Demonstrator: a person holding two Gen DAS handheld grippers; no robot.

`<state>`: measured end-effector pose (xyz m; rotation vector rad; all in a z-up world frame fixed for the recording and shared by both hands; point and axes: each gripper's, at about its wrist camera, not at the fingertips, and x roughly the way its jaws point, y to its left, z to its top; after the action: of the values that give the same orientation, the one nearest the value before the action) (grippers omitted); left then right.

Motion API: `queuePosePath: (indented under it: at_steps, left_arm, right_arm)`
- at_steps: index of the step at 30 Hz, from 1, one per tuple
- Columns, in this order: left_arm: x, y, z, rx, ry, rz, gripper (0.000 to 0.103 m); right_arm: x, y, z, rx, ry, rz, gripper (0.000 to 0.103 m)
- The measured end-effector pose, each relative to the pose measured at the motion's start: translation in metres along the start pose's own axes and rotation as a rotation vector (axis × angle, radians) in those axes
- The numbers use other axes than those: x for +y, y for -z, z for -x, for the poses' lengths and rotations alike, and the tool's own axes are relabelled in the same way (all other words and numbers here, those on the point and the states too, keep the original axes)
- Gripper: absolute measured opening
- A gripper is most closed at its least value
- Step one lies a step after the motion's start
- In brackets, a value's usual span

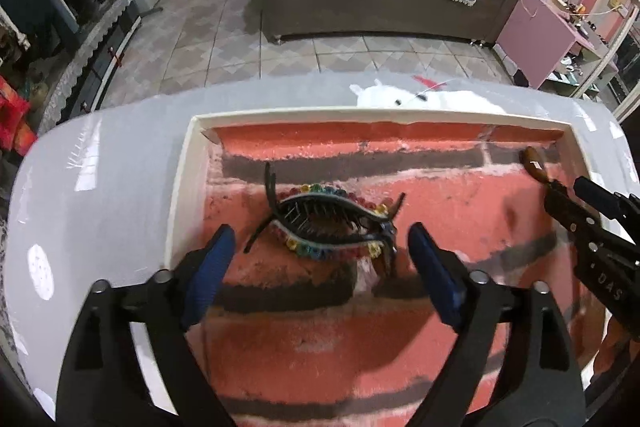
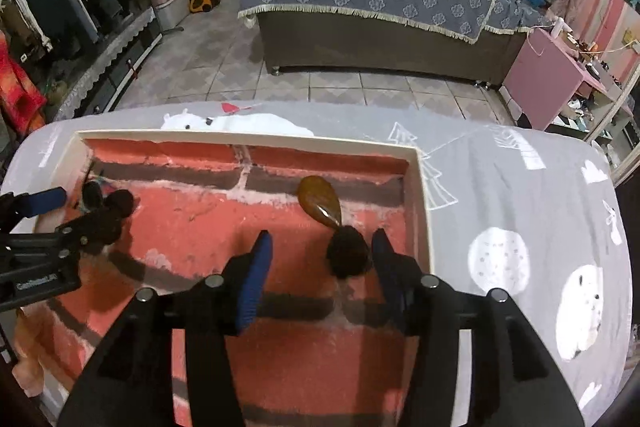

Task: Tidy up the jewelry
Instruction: 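Lift both open tools away from the tray, then grasp the wooden bead bracelet with left tool while right tool grasps the black braided bracelet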

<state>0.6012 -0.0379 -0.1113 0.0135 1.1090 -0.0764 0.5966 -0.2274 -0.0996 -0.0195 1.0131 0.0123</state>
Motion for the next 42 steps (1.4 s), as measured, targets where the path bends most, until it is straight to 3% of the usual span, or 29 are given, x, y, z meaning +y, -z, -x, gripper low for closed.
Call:
queuePosePath:
  at_steps: [3, 8, 15, 22, 31, 42]
  left_arm:
    - [0.000, 0.004, 0.025, -0.034, -0.011, -0.013, 0.092]
    - [0.008, 0.019, 0.081, -0.119, 0.000, 0.007, 0.098]
    - [0.013, 0.065, 0.150, -0.239, -0.017, 0.012, 0.098]
    - [0.013, 0.128, 0.202, -0.318, -0.001, 0.028, 0.098]
    - [0.015, 0.220, 0.226, -0.369, -0.027, 0.066, 0.098]
    - [0.002, 0.317, 0.222, -0.383, -0.010, 0.083, 0.098]
  right_arm:
    - [-0.007, 0.002, 0.018, -0.027, -0.011, -0.015, 0.058]
    - [-0.024, 0.016, 0.077, -0.145, 0.012, -0.047, 0.079]
    - [-0.047, 0.051, 0.150, -0.260, 0.043, -0.044, 0.084]
    - [-0.061, 0.114, 0.216, -0.382, 0.078, -0.042, 0.088]
    - [-0.079, 0.210, 0.235, -0.418, 0.114, -0.060, 0.089]
    - [-0.109, 0.311, 0.225, -0.362, 0.191, -0.117, 0.089]
